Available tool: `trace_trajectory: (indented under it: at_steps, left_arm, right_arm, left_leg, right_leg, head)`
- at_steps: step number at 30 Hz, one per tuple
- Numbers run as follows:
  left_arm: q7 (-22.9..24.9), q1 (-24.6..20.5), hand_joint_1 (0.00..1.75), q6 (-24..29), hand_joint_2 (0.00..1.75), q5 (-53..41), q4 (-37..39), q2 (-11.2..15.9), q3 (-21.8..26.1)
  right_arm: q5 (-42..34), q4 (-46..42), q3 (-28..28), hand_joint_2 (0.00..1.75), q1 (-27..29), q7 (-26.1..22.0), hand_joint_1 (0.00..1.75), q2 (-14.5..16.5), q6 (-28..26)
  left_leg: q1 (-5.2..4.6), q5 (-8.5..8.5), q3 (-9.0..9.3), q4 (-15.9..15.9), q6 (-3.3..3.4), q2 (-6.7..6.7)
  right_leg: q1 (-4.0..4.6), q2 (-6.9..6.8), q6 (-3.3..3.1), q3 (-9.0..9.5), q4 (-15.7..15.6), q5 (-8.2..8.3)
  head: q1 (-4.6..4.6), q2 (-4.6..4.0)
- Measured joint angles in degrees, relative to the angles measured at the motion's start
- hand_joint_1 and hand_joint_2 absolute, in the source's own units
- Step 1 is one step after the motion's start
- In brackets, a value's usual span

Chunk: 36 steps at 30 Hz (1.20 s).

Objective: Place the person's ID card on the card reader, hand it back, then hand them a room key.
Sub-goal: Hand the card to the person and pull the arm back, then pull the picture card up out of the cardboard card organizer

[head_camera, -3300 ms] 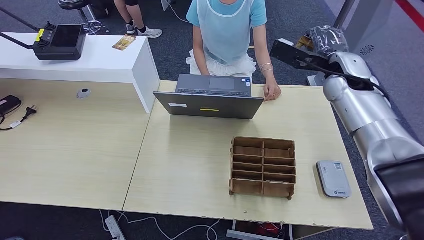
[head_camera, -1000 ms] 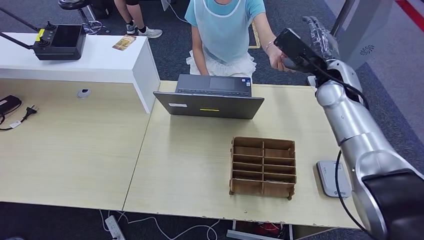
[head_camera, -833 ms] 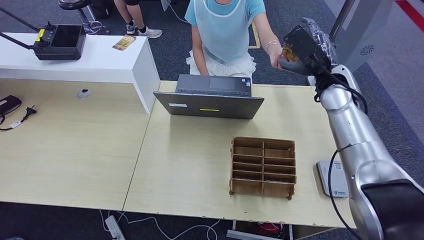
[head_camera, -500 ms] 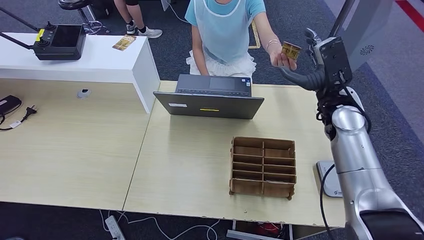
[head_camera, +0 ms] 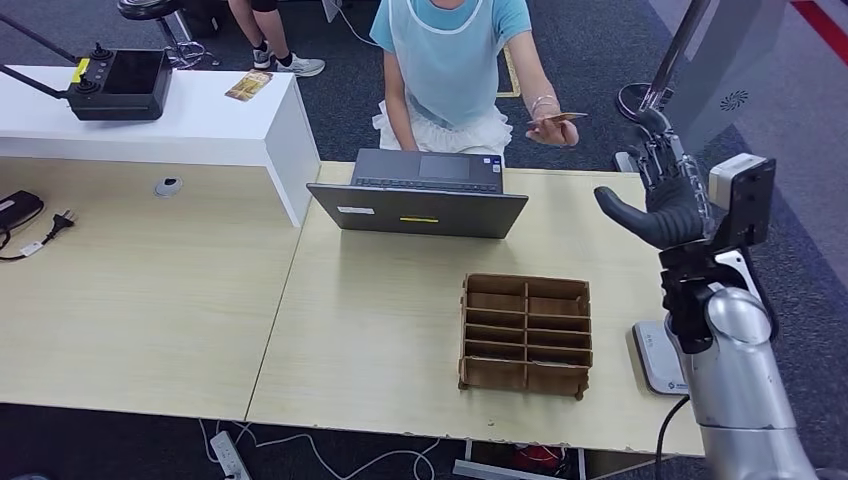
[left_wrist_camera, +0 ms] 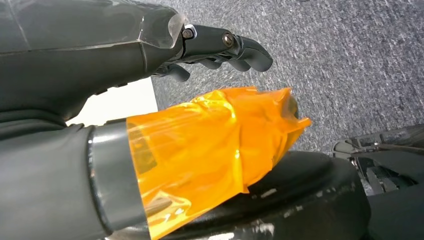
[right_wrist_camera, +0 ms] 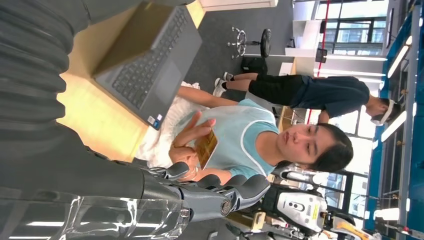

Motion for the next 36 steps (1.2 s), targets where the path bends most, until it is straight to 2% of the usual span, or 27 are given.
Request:
trace_trajectory:
  at_steps: [1,6,13,20,25,30,36]
  left_arm:
    - [0.0,0.0,0.0,0.1,0.0,0.1,0.0,0.0,0.2]
    - [0.0,0.2,0.0,0.0,0.0,0.4,0.0,0.0,0.9]
    - [0.0,0.6,0.0,0.0,0.0,0.6,0.0,0.1,1.4]
    - [-0.6,0.6,0.0,0.1,0.0,1.2,0.0,0.2,2.3]
    - [-0.6,0.6,0.0,0.1,0.0,1.6,0.0,0.2,2.7]
    - [-0.6,0.6,0.0,0.1,0.0,1.7,0.0,0.2,3.2]
    - [-0.6,0.6,0.0,0.3,0.0,2.0,0.0,-0.1,3.7]
  right_arm:
    - [0.0,-1.2,-0.3,0.0,1.6,-0.5,0.0,-0.4,0.0]
    - [0.7,-8.5,-1.9,0.0,10.5,-3.0,0.0,-1.9,-0.1]
    - [4.4,-18.5,-4.8,0.0,22.4,-6.1,0.0,-2.3,-1.7]
    - [9.8,-23.8,-7.2,0.0,29.3,-7.3,0.0,-3.4,-2.9]
    - [16.2,-27.0,-8.3,0.0,34.3,-8.6,0.0,-3.6,-6.0]
    - [23.7,-28.7,-8.2,0.0,37.4,-8.8,0.0,-3.3,-9.3]
    - [26.5,-30.0,-6.4,0.0,40.3,-8.9,0.0,-2.3,-11.5]
  left_leg:
    - [0.0,0.0,0.0,0.0,0.0,0.0]
    - [0.0,-0.03,0.0,0.0,0.02,0.0]
    - [0.0,-0.07,0.0,-0.1,-0.01,0.02]
    - [0.0,-0.08,0.02,-0.1,0.0,0.02]
    - [0.0,-0.08,0.01,-0.1,-0.01,0.03]
    - [0.0,-0.09,0.02,-0.1,-0.01,0.02]
    - [0.0,-0.09,0.03,-0.1,-0.01,0.03]
  right_leg:
    - [0.0,0.0,0.0,0.0,0.0,0.0]
    - [0.0,0.0,0.01,-0.01,0.0,-0.04]
    - [0.0,0.01,-0.02,-0.02,0.0,-0.09]
    - [0.0,0.0,-0.03,0.0,0.0,-0.09]
    - [0.0,0.01,-0.04,-0.01,0.0,-0.1]
    - [0.0,0.01,-0.08,-0.01,0.0,-0.13]
    - [0.0,0.01,-0.08,0.0,0.0,-0.13]
  head:
    - [0.0,0.0]
    - [-0.01,0.0]
    - [-0.01,0.0]
    - [0.0,0.0]
    - [-0.01,0.0]
    - [-0.01,0.0]
    - [-0.01,0.0]
